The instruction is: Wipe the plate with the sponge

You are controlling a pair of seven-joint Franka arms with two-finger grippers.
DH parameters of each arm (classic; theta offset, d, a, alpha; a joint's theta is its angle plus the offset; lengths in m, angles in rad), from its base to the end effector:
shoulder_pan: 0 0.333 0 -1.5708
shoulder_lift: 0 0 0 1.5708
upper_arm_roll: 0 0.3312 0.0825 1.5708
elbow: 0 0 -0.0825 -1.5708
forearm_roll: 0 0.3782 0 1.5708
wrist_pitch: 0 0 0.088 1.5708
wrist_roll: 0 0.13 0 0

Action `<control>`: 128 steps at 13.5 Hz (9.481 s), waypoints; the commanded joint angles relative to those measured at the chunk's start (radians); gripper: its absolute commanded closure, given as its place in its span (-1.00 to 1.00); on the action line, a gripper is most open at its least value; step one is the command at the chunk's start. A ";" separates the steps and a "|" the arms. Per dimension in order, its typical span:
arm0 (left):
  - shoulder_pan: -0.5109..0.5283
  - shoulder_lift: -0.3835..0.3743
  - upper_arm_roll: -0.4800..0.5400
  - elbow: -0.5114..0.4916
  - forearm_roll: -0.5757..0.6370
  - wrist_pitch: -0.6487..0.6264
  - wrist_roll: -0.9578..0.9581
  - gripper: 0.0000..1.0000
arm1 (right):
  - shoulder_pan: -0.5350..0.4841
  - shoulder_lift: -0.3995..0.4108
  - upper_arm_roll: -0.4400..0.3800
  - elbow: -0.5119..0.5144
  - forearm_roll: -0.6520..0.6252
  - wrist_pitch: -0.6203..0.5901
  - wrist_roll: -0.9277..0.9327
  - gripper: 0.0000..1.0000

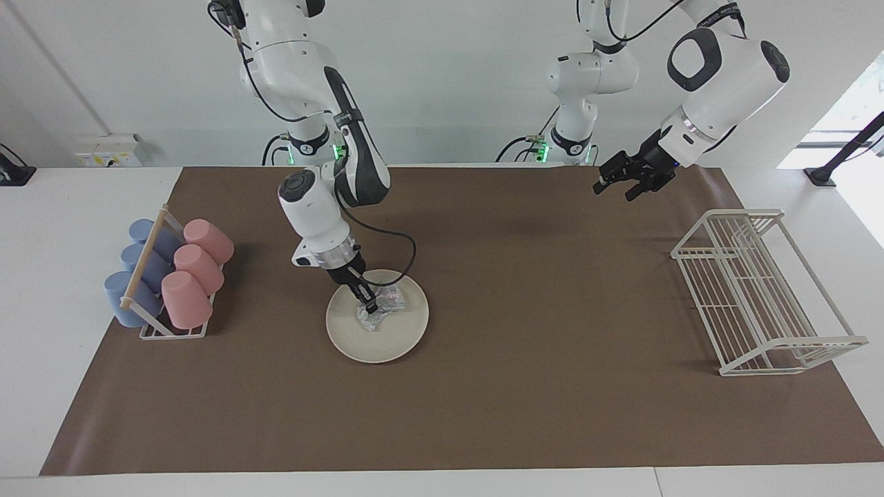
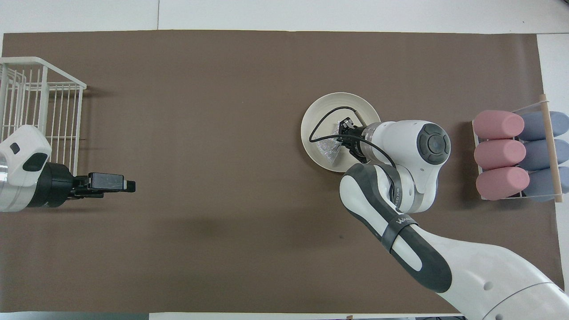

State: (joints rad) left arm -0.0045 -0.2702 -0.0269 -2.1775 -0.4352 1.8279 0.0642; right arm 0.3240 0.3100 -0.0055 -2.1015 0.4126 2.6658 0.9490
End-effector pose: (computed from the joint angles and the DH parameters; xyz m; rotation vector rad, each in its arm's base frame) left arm 0.4544 -0.0586 0.4994 2.7294 0.0475 -0.0980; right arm 0.5817 0.1840 0.2918 -2.4793 1.3131 -0.0905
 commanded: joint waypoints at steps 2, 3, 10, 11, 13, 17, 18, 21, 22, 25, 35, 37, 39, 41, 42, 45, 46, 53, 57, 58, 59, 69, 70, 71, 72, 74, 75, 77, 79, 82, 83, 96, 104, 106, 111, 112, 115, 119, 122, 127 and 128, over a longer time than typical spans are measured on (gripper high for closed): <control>0.008 0.017 -0.005 0.022 0.024 0.013 -0.017 -1.00 | 0.007 0.004 0.009 -0.028 0.023 0.020 -0.010 1.00; 0.008 0.017 -0.005 0.022 0.024 0.014 -0.017 -1.00 | 0.030 0.004 0.009 -0.028 0.023 0.020 0.035 1.00; -0.003 0.020 -0.007 0.027 0.024 0.016 -0.023 -1.00 | 0.078 0.011 0.004 0.033 0.023 0.016 0.142 1.00; -0.003 0.020 -0.007 0.027 0.024 0.016 -0.029 -1.00 | 0.081 0.003 0.002 0.076 0.022 -0.041 0.154 1.00; -0.005 0.020 -0.008 0.027 0.024 0.014 -0.049 -1.00 | 0.084 -0.012 -0.008 0.182 -0.001 -0.198 0.273 1.00; -0.006 0.020 -0.008 0.025 0.024 0.017 -0.073 -1.00 | 0.104 -0.028 0.002 0.484 -0.323 -0.630 0.587 1.00; -0.005 0.020 -0.010 0.027 0.015 0.017 -0.099 -1.00 | 0.125 -0.028 0.001 0.582 -0.336 -0.758 0.631 1.00; -0.005 0.022 -0.010 0.025 -0.132 0.031 -0.150 -1.00 | 0.170 -0.035 0.006 0.712 -0.333 -0.940 0.762 1.00; -0.003 0.020 -0.010 0.022 -0.213 0.025 -0.152 -1.00 | 0.188 -0.051 0.006 0.712 -0.336 -0.960 0.813 1.00; -0.011 0.017 -0.011 0.013 -0.434 0.022 -0.158 -1.00 | 0.248 -0.052 0.007 0.713 -0.336 -0.974 0.936 1.00; -0.184 0.141 -0.011 0.030 -0.870 0.215 -0.115 -1.00 | 0.337 -0.048 0.007 0.712 -0.377 -0.889 1.088 1.00; -0.224 0.170 -0.011 0.050 -0.875 0.231 -0.115 -1.00 | 0.337 -0.048 0.007 0.712 -0.377 -0.892 1.088 1.00; -0.255 0.181 -0.011 0.056 -0.882 0.272 -0.122 -0.93 | 0.337 -0.048 0.007 0.710 -0.377 -0.893 1.088 1.00; -0.262 0.181 -0.011 0.064 -0.883 0.257 -0.132 -0.84 | 0.336 -0.049 0.007 0.710 -0.377 -0.894 1.088 1.00; -0.268 0.181 -0.011 0.064 -0.881 0.249 -0.133 -0.82 | 0.336 -0.048 0.007 0.710 -0.377 -0.896 1.087 1.00; -0.272 0.178 -0.008 0.065 -0.878 0.180 -0.136 -0.59 | 0.334 -0.048 0.006 0.710 -0.376 -0.896 1.085 1.00; -0.272 0.178 -0.008 0.064 -0.876 0.180 -0.138 -0.31 | 0.334 -0.048 0.004 0.712 -0.376 -0.896 1.085 1.00; -0.285 0.167 -0.010 0.064 -0.870 0.185 -0.236 1.00 | 0.328 -0.051 0.004 0.712 -0.371 -0.893 1.083 1.00; -0.282 0.161 -0.008 0.062 -0.857 0.175 -0.245 1.00 | 0.316 -0.071 -0.002 0.703 -0.350 -0.897 1.051 -0.99; -0.279 0.155 -0.010 0.059 -0.847 0.175 -0.247 1.00 | 0.313 -0.075 -0.001 0.698 -0.353 -0.894 1.038 -1.00; -0.276 0.154 -0.010 0.055 -0.846 0.175 -0.247 1.00 | 0.313 -0.077 -0.002 0.696 -0.351 -0.897 1.003 -1.00; -0.157 0.169 -0.002 0.100 -0.558 0.151 -0.359 1.00 | 0.043 -0.187 -0.007 0.656 -0.353 -1.067 0.130 -1.00; -0.149 0.183 -0.001 0.128 -0.489 0.151 -0.392 1.00 | 0.000 -0.201 -0.008 0.656 -0.354 -1.093 -0.007 -1.00; -0.147 0.195 -0.001 0.149 -0.417 0.148 -0.429 1.00 | -0.040 -0.209 -0.008 0.660 -0.354 -1.112 -0.153 -1.00; -0.146 0.207 0.001 0.178 -0.336 0.131 -0.461 1.00 | -0.080 -0.227 -0.008 0.661 -0.356 -1.130 -0.268 -1.00; -0.103 0.244 0.001 0.266 -0.195 0.053 -0.500 1.00 | -0.134 -0.249 -0.008 0.652 -0.357 -1.141 -0.505 -1.00; -0.100 0.267 0.001 0.312 -0.131 0.006 -0.504 1.00 | -0.140 -0.262 -0.010 0.647 -0.368 -1.146 -0.594 -1.00; -0.072 0.292 0.001 0.376 -0.001 -0.064 -0.518 1.00 | -0.141 -0.294 -0.017 0.609 -0.393 -1.141 -0.703 -1.00; -0.071 0.310 0.001 0.435 0.117 -0.139 -0.521 1.00 | -0.141 -0.340 -0.057 0.552 -0.393 -1.141 -0.763 -1.00; -0.086 0.380 -0.001 0.605 0.333 -0.306 -0.537 1.00 | -0.152 -0.362 -0.106 0.534 -0.393 -1.139 -0.885 -1.00; -0.088 0.403 -0.002 0.654 0.390 -0.362 -0.538 1.00 | -0.155 -0.374 -0.110 0.522 -0.393 -1.139 -0.913 -1.00; -0.164 0.442 -0.024 0.596 1.173 -0.345 -0.301 1.00 | -0.194 -0.379 -0.152 0.463 -0.382 -1.129 -0.972 -1.00; -0.152 0.433 -0.024 0.360 1.402 -0.150 -0.307 1.00 | -0.189 -0.381 -0.140 0.468 -0.388 -1.139 -0.892 -1.00; -0.150 0.421 -0.024 0.311 1.400 -0.116 -0.360 1.00 | -0.187 -0.379 -0.142 0.472 -0.393 -1.143 -0.892 -1.00; -0.153 0.401 -0.022 0.231 1.414 -0.079 -0.523 1.00 | -0.183 -0.379 -0.140 0.479 -0.393 -1.136 -0.886 -1.00; -0.157 0.391 -0.022 0.208 1.414 -0.076 -0.564 1.00 | -0.181 -0.379 -0.140 0.480 -0.393 -1.136 -0.885 -1.00; -0.160 0.385 -0.024 0.202 1.412 -0.068 -0.570 1.00 | -0.184 -0.377 -0.140 0.480 -0.393 -1.141 -0.886 -1.00; -0.164 0.385 -0.025 0.203 1.409 -0.079 -0.566 -0.26 | -0.184 -0.376 -0.142 0.482 -0.394 -1.141 -0.885 -1.00; -0.164 0.387 -0.025 0.206 1.402 -0.078 -0.566 -0.85 | -0.181 -0.374 -0.140 0.485 -0.394 -1.138 -0.885 -1.00; -0.158 0.385 -0.025 0.235 1.389 -0.078 -0.557 -1.00 | -0.183 -0.374 -0.140 0.485 -0.394 -1.138 -0.885 -1.00; -0.155 0.387 -0.025 0.270 1.350 -0.090 -0.534 -1.00 | -0.183 -0.374 -0.142 0.485 -0.394 -1.139 -0.885 -1.00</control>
State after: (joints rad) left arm -0.1543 0.1382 -0.0625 -1.9283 0.9497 1.7353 -0.4882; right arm 0.1468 -0.0597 -0.1547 -1.6161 0.0374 1.5168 0.0475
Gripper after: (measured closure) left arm 0.000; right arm 0.000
